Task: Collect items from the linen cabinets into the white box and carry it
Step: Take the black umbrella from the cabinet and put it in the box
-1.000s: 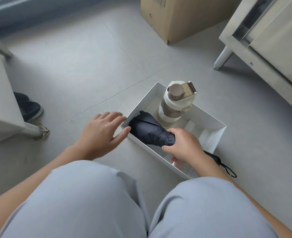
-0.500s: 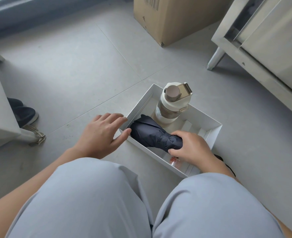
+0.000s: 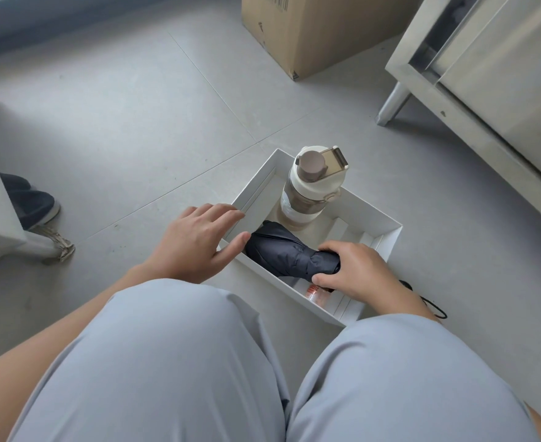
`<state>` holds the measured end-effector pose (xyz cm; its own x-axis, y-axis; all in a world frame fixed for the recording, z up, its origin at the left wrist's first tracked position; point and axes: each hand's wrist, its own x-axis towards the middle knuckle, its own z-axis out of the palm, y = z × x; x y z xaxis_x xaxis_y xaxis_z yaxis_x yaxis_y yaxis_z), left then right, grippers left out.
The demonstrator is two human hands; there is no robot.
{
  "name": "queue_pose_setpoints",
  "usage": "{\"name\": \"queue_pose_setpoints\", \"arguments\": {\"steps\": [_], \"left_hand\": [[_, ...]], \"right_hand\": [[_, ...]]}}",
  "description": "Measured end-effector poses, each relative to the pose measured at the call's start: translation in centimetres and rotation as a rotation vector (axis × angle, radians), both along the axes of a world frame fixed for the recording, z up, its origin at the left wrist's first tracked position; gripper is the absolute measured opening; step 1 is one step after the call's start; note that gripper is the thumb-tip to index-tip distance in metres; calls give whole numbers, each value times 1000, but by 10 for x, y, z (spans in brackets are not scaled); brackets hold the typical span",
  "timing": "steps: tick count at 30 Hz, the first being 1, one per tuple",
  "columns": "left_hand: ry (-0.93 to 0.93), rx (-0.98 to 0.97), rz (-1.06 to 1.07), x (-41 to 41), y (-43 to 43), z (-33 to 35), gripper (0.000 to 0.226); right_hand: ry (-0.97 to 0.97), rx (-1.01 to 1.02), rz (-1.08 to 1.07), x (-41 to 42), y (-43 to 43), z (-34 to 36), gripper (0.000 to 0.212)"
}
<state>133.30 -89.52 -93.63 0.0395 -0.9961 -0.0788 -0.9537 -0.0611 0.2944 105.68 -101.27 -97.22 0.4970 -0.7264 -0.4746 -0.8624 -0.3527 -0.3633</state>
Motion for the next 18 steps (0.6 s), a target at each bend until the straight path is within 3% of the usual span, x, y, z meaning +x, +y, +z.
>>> {"name": "queue_pose_setpoints", "arguments": {"steps": [6, 12, 18], "left_hand": [[6, 17, 9, -3, 1, -2, 55], [25, 16, 17, -6, -1, -1, 56], [19, 32, 31, -6, 2, -2, 58]], "right_hand": [[27, 14, -29, -10, 3, 3, 38], [-54, 223, -40, -16, 6, 2, 43], [-289, 388, -205, -20, 6, -5, 29]]}}
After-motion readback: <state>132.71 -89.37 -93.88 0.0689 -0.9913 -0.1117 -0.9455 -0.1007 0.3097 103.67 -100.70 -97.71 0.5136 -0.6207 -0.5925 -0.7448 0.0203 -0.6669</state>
